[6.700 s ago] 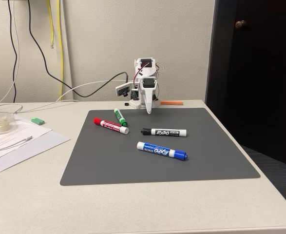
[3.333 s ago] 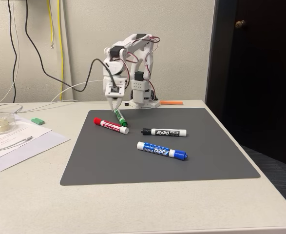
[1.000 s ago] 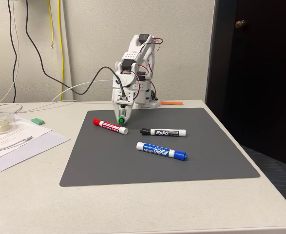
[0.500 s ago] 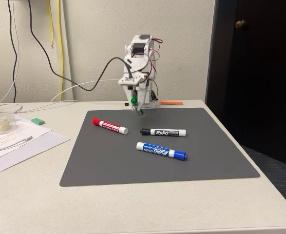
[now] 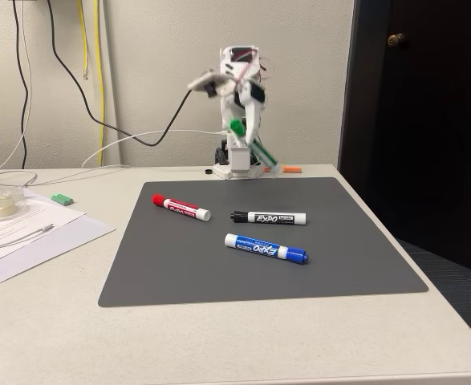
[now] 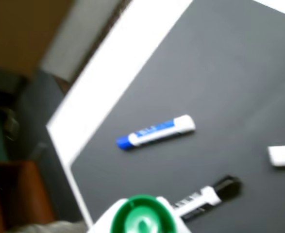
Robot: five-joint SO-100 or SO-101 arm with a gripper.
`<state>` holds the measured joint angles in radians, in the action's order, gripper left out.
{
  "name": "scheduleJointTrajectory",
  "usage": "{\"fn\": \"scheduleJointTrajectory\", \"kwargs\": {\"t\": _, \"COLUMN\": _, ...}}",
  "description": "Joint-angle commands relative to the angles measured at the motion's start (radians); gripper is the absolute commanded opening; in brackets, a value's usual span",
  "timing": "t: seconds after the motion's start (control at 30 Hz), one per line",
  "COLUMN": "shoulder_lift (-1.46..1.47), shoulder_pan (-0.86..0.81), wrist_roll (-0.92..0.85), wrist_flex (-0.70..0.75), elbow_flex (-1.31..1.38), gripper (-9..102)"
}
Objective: Pick up the green marker.
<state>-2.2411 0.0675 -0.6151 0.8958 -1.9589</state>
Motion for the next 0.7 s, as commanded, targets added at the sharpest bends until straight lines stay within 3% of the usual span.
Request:
{"fn": "scheduleJointTrajectory", "kwargs": {"t": 0.0, "shoulder_lift": -0.054, "shoulder_pan": -0.049, "wrist_roll": 0.196, "wrist_flex": -0.071, "elbow_flex": 0.067, "gripper": 4}}
{"fn": "scheduleJointTrajectory", "kwargs": {"t": 0.33, "shoulder_lift": -0.118, "shoulder_pan": -0.123, "wrist_roll": 0.546, "wrist_flex": -0.112, "elbow_flex": 0.081, "gripper": 4}}
{"fn": "scheduleJointTrajectory", "kwargs": {"t": 0.67, "shoulder_lift": -0.202, "shoulder_pan": -0.183, "wrist_roll": 0.716, "wrist_flex": -0.127, "elbow_flex": 0.064, "gripper": 4}}
